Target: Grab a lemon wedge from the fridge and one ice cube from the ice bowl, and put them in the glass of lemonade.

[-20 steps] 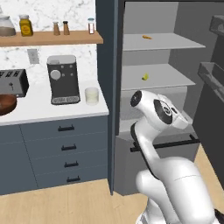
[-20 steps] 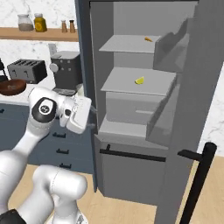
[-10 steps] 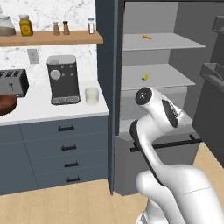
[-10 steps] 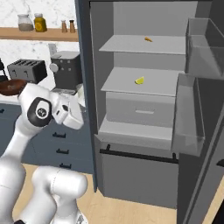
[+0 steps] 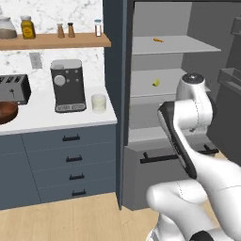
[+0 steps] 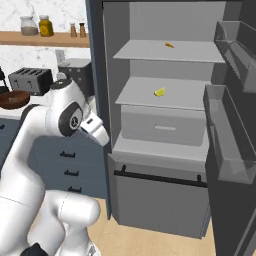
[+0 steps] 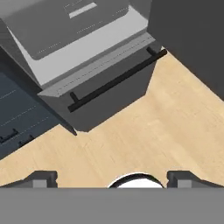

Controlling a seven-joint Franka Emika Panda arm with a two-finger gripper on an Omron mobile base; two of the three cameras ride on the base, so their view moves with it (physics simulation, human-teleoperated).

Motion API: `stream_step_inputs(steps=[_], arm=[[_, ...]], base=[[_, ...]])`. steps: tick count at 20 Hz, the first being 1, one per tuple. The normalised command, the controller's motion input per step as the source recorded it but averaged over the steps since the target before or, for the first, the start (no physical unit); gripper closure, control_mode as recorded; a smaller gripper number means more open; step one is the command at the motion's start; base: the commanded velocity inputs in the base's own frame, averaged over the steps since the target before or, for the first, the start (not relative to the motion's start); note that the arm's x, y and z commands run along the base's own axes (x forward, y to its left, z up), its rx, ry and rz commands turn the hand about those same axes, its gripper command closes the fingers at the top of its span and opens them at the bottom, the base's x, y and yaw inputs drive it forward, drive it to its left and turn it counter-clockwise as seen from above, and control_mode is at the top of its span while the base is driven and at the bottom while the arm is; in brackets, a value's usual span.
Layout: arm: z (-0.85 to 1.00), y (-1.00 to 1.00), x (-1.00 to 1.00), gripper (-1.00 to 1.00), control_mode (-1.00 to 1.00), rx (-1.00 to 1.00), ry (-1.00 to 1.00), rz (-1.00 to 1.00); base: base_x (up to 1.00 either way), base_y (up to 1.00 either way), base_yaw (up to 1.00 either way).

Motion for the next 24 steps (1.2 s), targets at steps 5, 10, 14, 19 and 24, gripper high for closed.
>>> stream_step_inputs(steps=[5,10,14,19,24], arm=[[-0.38,-0.02,0.01,-1.00,-1.00,0.33,0.26,0.29],[-0.01,0.00,0.00,-1.00,-1.00,0.00,0.02,0.00],[0.08,0.00,-0.19,-1.00,-1.00,-0.06,-0.33,0.00],[0.03,0.00,-0.02,-1.00,-1.00,-0.09,-0.44,0.00],[-0.01,-0.16,-0.01,-1.00,-1.00,0.00,-0.05,0.01]], base=[[0.00,0.00,0.00],[0.00,0.00,0.00],[0.00,0.00,0.00],[0.00,0.00,0.00],[0.00,0.00,0.00]])
